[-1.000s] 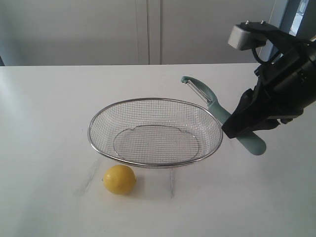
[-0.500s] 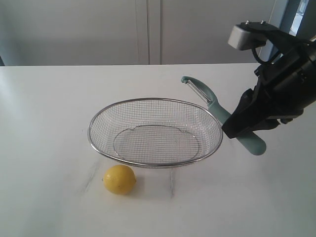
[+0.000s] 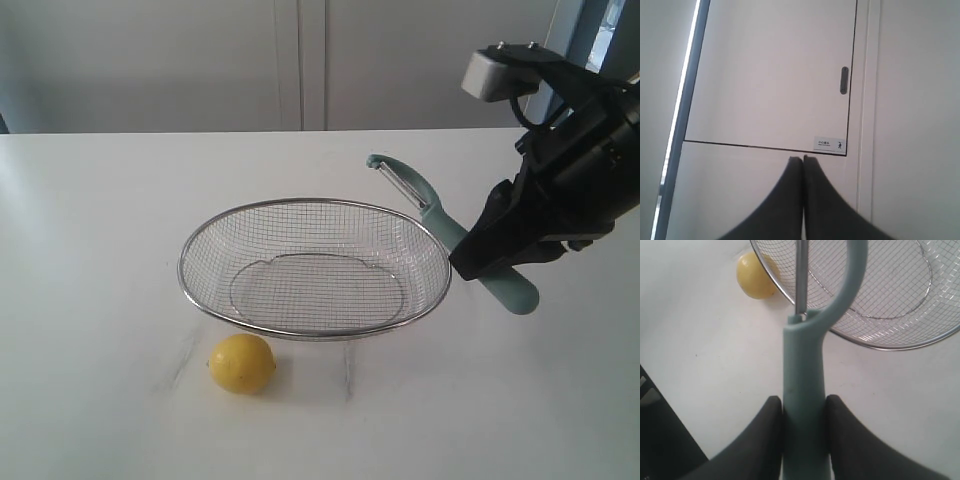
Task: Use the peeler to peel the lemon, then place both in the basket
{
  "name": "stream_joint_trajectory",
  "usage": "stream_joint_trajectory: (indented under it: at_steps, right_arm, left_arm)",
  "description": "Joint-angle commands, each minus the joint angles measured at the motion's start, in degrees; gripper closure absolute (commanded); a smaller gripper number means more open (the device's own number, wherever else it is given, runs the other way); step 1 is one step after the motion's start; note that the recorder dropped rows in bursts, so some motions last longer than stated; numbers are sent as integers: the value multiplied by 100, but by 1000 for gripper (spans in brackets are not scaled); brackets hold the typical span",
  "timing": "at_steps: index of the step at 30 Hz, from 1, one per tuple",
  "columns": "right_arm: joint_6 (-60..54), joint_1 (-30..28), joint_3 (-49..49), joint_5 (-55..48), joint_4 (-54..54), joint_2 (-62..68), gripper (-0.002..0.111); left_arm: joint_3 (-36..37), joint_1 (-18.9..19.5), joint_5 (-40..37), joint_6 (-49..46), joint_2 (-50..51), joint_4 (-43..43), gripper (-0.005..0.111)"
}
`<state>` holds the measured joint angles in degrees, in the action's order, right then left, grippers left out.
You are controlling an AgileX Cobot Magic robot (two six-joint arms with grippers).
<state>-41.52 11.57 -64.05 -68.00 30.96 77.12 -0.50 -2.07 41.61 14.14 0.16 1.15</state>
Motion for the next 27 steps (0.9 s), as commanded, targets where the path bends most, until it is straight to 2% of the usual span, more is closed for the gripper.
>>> stream_joint_trajectory:
  at_steps: [1,9,12,15,17,20,25,27]
  right_arm:
    - [-62,2,10,45,50,-38,108]
    - [-62,2,10,45,50,-38,108]
    - [-62,2,10,45,50,-38,108]
    - [-62,2,10,45,50,-38,108]
    - [-62,2,10,45,50,-38,108]
    - [-62,2,10,45,50,-38,108]
    - [-62,2,10,45,50,-38,108]
    - [-62,2,10,45,50,-38,108]
  left_arm:
    - [-273,13,-49,63,-16,338,107]
    - [-642,13,-387,42,76,361,107]
    - [-904,13,-387,42,533,414,107]
    - [-1228,13,-472,42,1040,895,107]
    - [-1446,13,-865,42,1372,953,107]
    - [-1837,13,-2036,42,1843,872,107]
    - [-2627,13,-5020,42,2393,872,107]
    - [-2873,13,-5949,-6,2642,899,107]
